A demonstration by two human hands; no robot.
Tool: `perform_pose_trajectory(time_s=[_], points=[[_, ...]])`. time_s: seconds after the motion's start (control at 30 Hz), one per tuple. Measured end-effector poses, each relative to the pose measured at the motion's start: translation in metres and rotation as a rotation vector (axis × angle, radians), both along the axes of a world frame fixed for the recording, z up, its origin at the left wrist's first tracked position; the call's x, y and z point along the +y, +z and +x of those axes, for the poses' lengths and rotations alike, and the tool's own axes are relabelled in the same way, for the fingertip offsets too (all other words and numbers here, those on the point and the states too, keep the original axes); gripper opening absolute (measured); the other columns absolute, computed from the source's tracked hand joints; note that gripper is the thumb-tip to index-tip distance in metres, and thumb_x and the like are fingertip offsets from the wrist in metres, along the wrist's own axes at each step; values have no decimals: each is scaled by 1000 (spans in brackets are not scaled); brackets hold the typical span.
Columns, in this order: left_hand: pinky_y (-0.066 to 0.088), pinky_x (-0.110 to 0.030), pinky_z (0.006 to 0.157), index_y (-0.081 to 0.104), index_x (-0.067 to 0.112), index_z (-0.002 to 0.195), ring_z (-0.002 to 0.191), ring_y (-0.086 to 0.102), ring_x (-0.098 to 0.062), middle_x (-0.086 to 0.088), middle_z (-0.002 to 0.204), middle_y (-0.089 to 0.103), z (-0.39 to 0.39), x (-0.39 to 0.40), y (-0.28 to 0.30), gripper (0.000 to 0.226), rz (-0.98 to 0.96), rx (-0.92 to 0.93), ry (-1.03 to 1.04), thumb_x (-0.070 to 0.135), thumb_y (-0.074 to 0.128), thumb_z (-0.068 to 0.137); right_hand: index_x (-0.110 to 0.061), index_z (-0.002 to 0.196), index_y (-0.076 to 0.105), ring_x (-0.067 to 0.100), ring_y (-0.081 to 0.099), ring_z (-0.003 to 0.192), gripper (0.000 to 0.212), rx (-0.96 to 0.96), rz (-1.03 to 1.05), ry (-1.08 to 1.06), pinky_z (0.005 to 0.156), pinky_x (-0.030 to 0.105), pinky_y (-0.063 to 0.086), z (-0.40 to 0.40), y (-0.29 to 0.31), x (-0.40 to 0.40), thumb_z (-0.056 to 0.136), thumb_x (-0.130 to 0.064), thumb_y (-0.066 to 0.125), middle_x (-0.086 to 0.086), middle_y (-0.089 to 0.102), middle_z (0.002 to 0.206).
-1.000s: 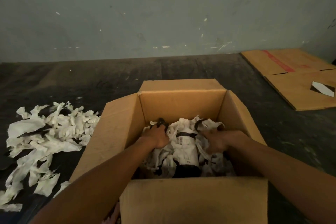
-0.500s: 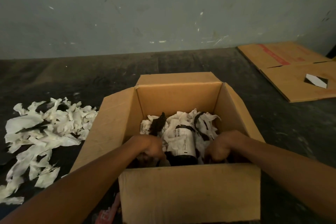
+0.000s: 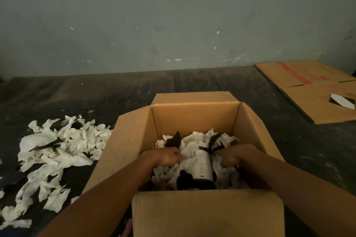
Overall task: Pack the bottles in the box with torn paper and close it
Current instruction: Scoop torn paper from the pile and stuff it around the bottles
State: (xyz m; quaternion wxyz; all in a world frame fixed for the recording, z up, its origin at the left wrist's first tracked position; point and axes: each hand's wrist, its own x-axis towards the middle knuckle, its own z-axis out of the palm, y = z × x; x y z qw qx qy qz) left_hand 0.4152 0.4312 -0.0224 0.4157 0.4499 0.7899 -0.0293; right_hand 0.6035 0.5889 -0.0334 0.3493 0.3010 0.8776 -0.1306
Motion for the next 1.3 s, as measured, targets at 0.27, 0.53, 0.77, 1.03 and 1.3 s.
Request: perform_pose_trajectory(time_s=[0.27, 0.53, 0.77, 1.03, 1.3], points=[[7, -49, 121, -9, 26, 156, 151, 0, -35, -13, 165, -3, -15, 27, -40, 75, 18, 210, 63, 63, 18, 97, -19, 156, 15, 30, 20, 147, 66, 272, 58, -20, 118, 45, 23, -21, -21, 26, 99, -38, 43, 7, 15, 162], [39, -40, 105, 45, 22, 143, 130, 46, -27, -8, 148, 45, -17, 33, -35, 51, 67, 240, -96, 48, 33, 100, -16, 154, 24, 29, 23, 146, 58, 194, -65, -89, 119, 40, 22, -14, -33, 22, 100, -26, 43, 8, 23, 160], [44, -47, 100, 34, 27, 133, 120, 50, -28, -4, 140, 39, -16, 34, -26, 48, 395, 192, -15, 58, 34, 97, -20, 131, 42, 34, 49, 122, 41, 465, 190, -254, 100, 50, 42, -29, -11, 26, 92, -31, 49, 11, 46, 137], [6, -40, 123, -8, 31, 155, 152, 0, -20, 3, 165, -8, -9, 26, -59, 75, 191, -97, -14, 65, 23, 97, -38, 154, -1, 37, 1, 150, 73, 235, -88, -131, 119, 55, 11, -14, -37, 27, 97, -37, 44, 9, -1, 165], [42, -38, 98, 55, 17, 130, 114, 55, -22, -5, 136, 55, 5, 0, -20, 42, 30, 104, -212, 43, 37, 102, -33, 153, 25, 25, 26, 146, 60, -69, -87, 165, 116, 42, 26, 28, 14, -14, 98, -24, 49, -2, 25, 160]])
